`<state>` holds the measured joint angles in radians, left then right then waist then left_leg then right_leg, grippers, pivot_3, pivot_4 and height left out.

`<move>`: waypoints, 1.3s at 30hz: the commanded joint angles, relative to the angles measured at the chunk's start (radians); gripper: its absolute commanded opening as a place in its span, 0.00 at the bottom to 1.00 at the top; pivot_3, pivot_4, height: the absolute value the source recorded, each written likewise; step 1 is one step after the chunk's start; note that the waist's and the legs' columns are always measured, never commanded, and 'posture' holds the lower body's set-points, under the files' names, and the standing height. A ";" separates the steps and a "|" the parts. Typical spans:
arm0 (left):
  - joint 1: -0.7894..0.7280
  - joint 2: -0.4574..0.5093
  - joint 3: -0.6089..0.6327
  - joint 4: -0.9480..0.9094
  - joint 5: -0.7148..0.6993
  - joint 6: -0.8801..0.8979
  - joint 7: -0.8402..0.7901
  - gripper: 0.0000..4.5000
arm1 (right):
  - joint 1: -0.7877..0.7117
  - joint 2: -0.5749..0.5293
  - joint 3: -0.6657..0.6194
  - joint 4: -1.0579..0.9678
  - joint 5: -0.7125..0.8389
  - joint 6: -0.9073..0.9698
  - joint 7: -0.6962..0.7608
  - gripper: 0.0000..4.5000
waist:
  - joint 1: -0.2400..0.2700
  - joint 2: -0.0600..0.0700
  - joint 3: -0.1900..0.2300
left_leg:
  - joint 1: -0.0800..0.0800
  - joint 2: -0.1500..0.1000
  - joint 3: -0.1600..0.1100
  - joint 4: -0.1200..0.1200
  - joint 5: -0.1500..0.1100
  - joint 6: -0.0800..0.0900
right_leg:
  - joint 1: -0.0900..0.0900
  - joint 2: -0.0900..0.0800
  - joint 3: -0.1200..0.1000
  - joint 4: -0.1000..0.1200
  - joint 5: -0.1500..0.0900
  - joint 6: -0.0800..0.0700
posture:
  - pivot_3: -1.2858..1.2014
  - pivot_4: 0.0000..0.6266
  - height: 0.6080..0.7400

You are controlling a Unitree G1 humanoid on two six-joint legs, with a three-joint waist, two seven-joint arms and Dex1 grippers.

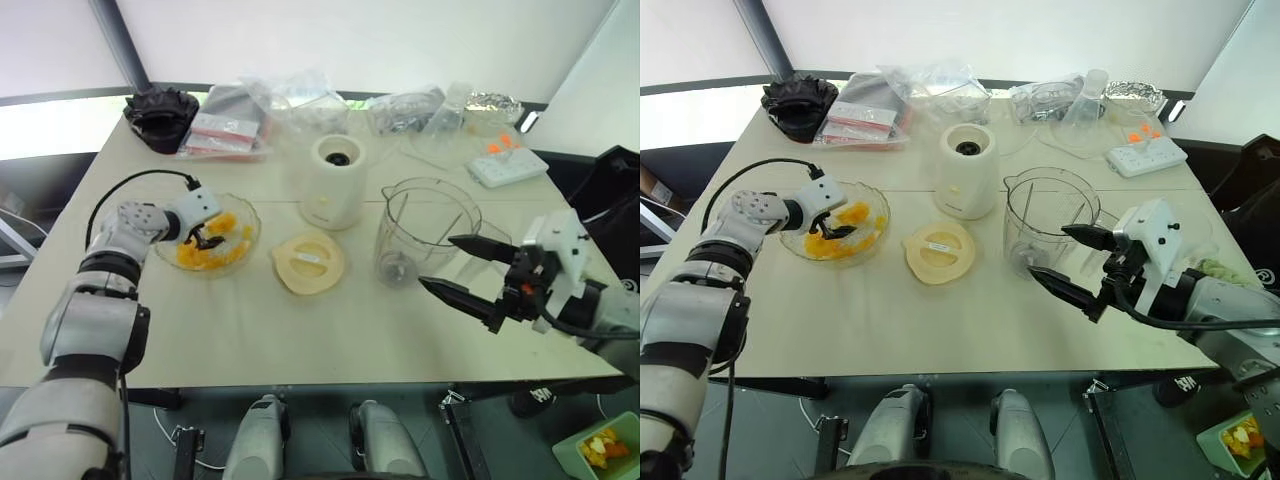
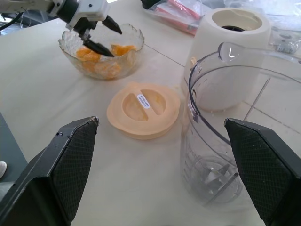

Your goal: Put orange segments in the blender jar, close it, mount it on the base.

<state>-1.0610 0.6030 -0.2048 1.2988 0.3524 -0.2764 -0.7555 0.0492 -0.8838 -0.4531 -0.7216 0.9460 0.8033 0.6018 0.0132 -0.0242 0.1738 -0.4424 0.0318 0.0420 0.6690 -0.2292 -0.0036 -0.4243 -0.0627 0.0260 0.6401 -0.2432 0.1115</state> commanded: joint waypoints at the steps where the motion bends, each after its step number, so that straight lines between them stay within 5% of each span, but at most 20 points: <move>1: -0.020 -0.016 -0.032 0.011 0.042 -0.015 0.076 0.87 | 0.002 0.004 -0.029 -0.031 0.003 -0.022 -0.010 1.00 | 0.000 0.000 0.000 | 0.000 0.000 0.000 0.000 0.000 0.000 | 0.000 0.000 0.000 0.000 0.000 0.000 | 0.52 0.24 1.00; 28: 0.010 -0.132 0.016 0.066 0.034 0.289 0.293 0.87 | 0.012 -0.011 -0.056 -0.051 0.031 -0.013 -0.044 1.00 | -0.002 -0.001 -0.003 | 0.003 0.000 0.000 0.000 0.000 0.000 | 0.000 0.000 0.000 0.005 0.000 0.000 | 0.52 0.24 1.00; 32: 0.015 -0.136 0.023 0.063 0.033 0.291 0.301 0.59 | 0.016 -0.013 -0.062 -0.054 0.036 -0.011 -0.047 1.00 | -0.003 -0.001 -0.003 | 0.003 0.000 0.000 0.000 0.000 0.000 | 0.000 0.000 0.000 0.005 0.000 0.000 | 0.52 0.24 1.00; 34: 0.016 -0.138 0.028 0.062 0.029 0.295 0.313 0.36 | 0.020 -0.014 -0.065 -0.054 0.036 -0.012 -0.046 1.00 | -0.003 -0.001 -0.003 | 0.003 0.000 0.000 0.000 0.000 -0.001 | 0.000 0.000 0.000 0.005 0.000 0.000 | 0.52 0.24 1.00; 39: 0.020 -0.143 0.041 0.062 0.019 0.305 0.315 0.36 | 0.015 -0.020 -0.065 -0.049 0.037 -0.011 -0.043 1.00 | -0.003 -0.001 -0.003 | 0.003 0.000 0.000 0.000 0.000 -0.001 | 0.000 0.000 0.000 0.005 0.000 0.000 | 0.52 0.24 1.00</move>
<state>-1.0540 0.4577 -0.1717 1.3468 0.3781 0.0127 -0.4381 0.0706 -0.8897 -0.4875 -0.7443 0.9669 0.7998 0.5569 0.0106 -0.0248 0.1707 -0.4392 0.0320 0.0419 0.6691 -0.2288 -0.0042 -0.4243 -0.0622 0.0263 0.6456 -0.2434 0.1112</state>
